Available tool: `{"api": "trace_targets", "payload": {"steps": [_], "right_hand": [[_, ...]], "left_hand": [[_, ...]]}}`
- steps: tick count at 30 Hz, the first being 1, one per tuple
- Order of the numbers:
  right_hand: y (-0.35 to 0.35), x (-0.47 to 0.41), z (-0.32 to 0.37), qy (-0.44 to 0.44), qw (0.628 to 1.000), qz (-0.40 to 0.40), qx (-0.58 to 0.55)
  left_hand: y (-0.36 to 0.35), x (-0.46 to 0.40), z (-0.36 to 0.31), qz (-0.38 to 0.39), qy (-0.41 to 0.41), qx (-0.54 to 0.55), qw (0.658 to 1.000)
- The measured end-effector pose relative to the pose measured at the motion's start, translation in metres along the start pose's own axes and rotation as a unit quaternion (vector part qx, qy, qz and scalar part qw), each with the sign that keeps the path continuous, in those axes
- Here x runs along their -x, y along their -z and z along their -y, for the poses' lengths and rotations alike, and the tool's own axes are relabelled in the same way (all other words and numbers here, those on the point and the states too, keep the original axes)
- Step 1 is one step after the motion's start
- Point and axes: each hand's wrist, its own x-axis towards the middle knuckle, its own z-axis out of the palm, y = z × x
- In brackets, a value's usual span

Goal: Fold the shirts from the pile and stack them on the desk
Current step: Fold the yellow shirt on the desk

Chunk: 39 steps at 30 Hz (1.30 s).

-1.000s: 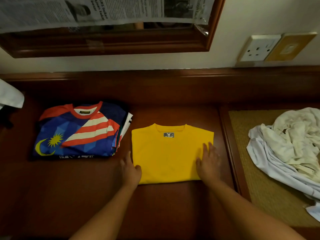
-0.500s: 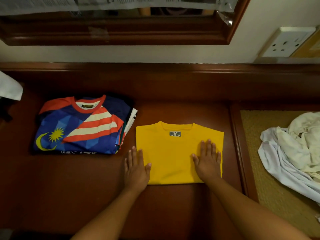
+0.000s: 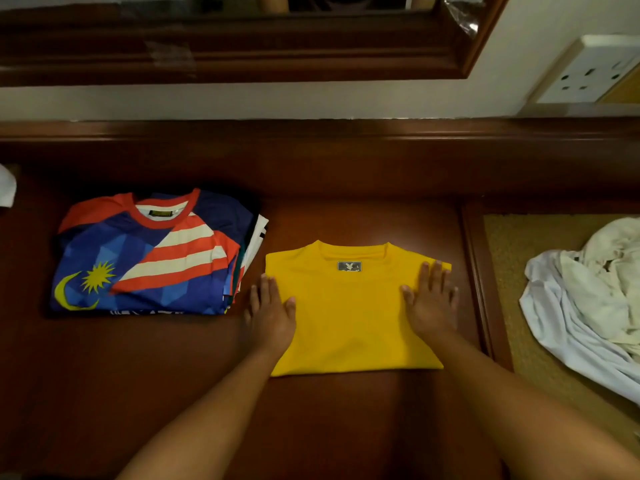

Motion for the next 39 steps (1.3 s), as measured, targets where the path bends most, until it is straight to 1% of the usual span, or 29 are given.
{"api": "trace_targets", "payload": {"steps": [3,4,5,7,9,11,13,15,16,17,20,24,28,33,36,39], "right_hand": [[0.007,0.028,-0.022,-0.052,0.997,-0.043,-0.049],[0.006,0.038,-0.026,-0.077,0.993,-0.05,-0.067],[0.006,0.046,-0.028,-0.107,0.989,-0.05,-0.085],[-0.003,0.052,-0.032,-0.16,0.976,-0.03,-0.144],[-0.005,0.051,-0.028,-0.2,0.945,-0.005,-0.259],[-0.003,0.047,-0.021,-0.222,0.902,0.01,-0.369],[0.005,0.044,-0.015,-0.239,0.865,0.03,-0.44],[0.012,0.041,-0.011,-0.259,0.827,0.069,-0.495],[0.014,0.039,-0.011,-0.265,0.81,0.086,-0.516],[0.017,0.04,-0.011,-0.266,0.802,0.096,-0.526],[0.023,0.042,-0.011,-0.244,0.793,0.106,-0.548],[0.037,0.057,-0.009,-0.203,0.785,0.088,-0.578],[0.05,0.08,-0.013,-0.176,0.779,0.073,-0.597],[0.072,0.117,-0.018,-0.141,0.777,0.065,-0.61],[0.086,0.146,-0.019,-0.097,0.785,0.058,-0.61],[0.087,0.162,-0.022,-0.067,0.801,0.047,-0.593]], "left_hand": [[-0.003,0.02,0.01,-0.03,0.058,0.06,0.996],[-0.006,0.026,0.012,-0.034,0.083,0.101,0.991],[-0.009,0.03,0.013,-0.027,0.114,0.161,0.98],[-0.013,0.035,0.009,0.005,0.17,0.297,0.94],[-0.013,0.036,0.0,0.017,0.203,0.378,0.903],[-0.008,0.034,-0.008,0.026,0.232,0.411,0.881],[-0.002,0.032,-0.013,0.045,0.25,0.425,0.869],[0.006,0.032,-0.017,0.069,0.258,0.435,0.86],[0.008,0.033,-0.017,0.073,0.252,0.441,0.859],[0.009,0.033,-0.015,0.075,0.239,0.444,0.86],[0.014,0.038,-0.012,0.07,0.203,0.438,0.873],[0.022,0.048,-0.012,0.059,0.177,0.443,0.877],[0.032,0.067,-0.015,0.023,0.164,0.48,0.862],[0.044,0.094,-0.015,-0.002,0.109,0.517,0.849],[0.046,0.113,-0.015,0.017,0.078,0.514,0.854],[0.05,0.134,-0.014,0.024,0.077,0.535,0.841]]}}
